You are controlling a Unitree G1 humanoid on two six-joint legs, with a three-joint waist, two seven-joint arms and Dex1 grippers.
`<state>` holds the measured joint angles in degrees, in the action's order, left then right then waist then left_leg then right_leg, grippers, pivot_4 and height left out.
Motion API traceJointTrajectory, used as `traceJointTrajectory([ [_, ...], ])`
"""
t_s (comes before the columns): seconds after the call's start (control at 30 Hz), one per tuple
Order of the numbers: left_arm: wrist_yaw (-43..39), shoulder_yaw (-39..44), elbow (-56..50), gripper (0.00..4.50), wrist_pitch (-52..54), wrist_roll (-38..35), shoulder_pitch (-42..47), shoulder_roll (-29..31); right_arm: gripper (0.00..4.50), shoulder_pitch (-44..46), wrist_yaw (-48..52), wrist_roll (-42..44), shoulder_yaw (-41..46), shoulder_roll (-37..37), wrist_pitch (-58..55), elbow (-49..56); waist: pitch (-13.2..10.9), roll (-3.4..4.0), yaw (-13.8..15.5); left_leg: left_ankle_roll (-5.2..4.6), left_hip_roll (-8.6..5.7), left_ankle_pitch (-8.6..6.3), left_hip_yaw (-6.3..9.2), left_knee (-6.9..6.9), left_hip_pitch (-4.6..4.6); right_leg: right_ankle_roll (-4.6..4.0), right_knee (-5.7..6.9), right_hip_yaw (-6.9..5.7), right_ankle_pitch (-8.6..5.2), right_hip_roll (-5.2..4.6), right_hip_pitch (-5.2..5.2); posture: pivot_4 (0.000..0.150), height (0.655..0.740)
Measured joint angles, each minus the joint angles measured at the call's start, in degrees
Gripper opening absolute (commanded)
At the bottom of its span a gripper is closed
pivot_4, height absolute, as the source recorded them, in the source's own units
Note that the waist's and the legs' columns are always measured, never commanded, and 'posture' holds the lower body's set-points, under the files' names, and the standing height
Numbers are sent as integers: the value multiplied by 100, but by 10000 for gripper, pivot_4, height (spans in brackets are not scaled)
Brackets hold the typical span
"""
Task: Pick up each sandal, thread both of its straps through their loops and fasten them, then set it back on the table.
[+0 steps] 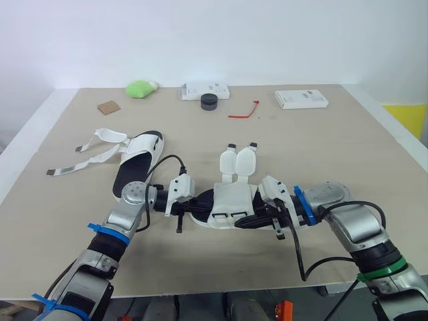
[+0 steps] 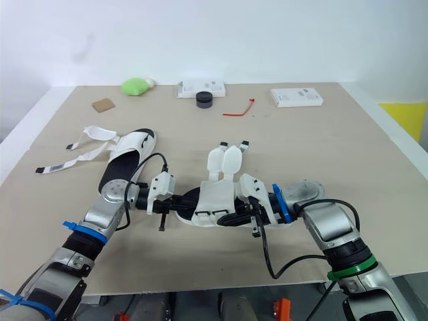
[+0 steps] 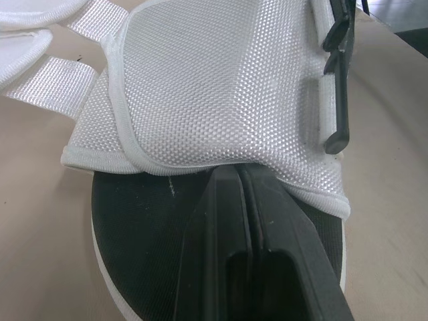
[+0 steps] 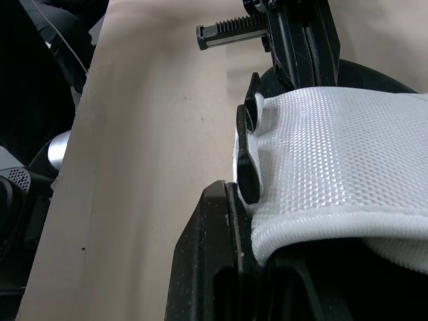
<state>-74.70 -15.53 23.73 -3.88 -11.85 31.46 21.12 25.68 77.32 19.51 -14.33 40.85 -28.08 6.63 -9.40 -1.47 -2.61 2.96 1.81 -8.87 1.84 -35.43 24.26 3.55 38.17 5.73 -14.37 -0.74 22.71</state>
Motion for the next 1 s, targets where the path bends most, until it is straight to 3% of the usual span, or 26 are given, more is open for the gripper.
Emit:
traceJointTrajectory([
  [0.37, 50, 9, -7, 955, 24, -104, -102, -8, 0, -13, -9, 9, 0, 2, -87, 47, 30, 2, 0, 1, 0, -3, 0, 5, 0, -5, -2, -1, -7, -1, 2, 1500, 7400],
  [0.47, 74, 29, -14, 8661, 24, -147, -145, -5, 0, -30, -21, 13, 0, 9, -105, 81, 36, 3, 0, 0, 0, -5, 0, 6, 0, -7, -2, -1, -11, -1, 3, 1500, 7400],
  [0.7, 140, 164, -23, 38657, 168, -229, -171, 33, 0, -60, -16, 50, 0, 40, -157, 185, 38, 3, -2, -12, 0, -21, -2, 8, 1, -8, -2, -1, -26, -1, 4, 1500, 7400],
  [0.73, 178, 187, -18, 41179, 192, -229, -172, 32, 0, -62, -13, 50, 0, 40, -160, 193, 38, 3, -3, -14, 0, -22, -2, 8, 2, -9, -2, -1, -26, -1, 5, 1500, 7400],
  [0.8, 203, 217, -3, 44314, 253, -229, -170, 32, 0, -75, 15, 50, 0, 40, -164, 200, 37, 3, -4, -18, 0, -28, -2, 8, 2, -12, -2, -1, -32, 0, 6, 1500, 7400],
  [1.0, 165, 213, -97, 44314, 246, -218, -209, 71, 0, -91, 30, 73, -1, 37, -164, 205, 37, 3, -4, -25, 0, -41, -2, 11, 3, -13, -2, -1, -43, 1, 7, 1500, 7400],
])
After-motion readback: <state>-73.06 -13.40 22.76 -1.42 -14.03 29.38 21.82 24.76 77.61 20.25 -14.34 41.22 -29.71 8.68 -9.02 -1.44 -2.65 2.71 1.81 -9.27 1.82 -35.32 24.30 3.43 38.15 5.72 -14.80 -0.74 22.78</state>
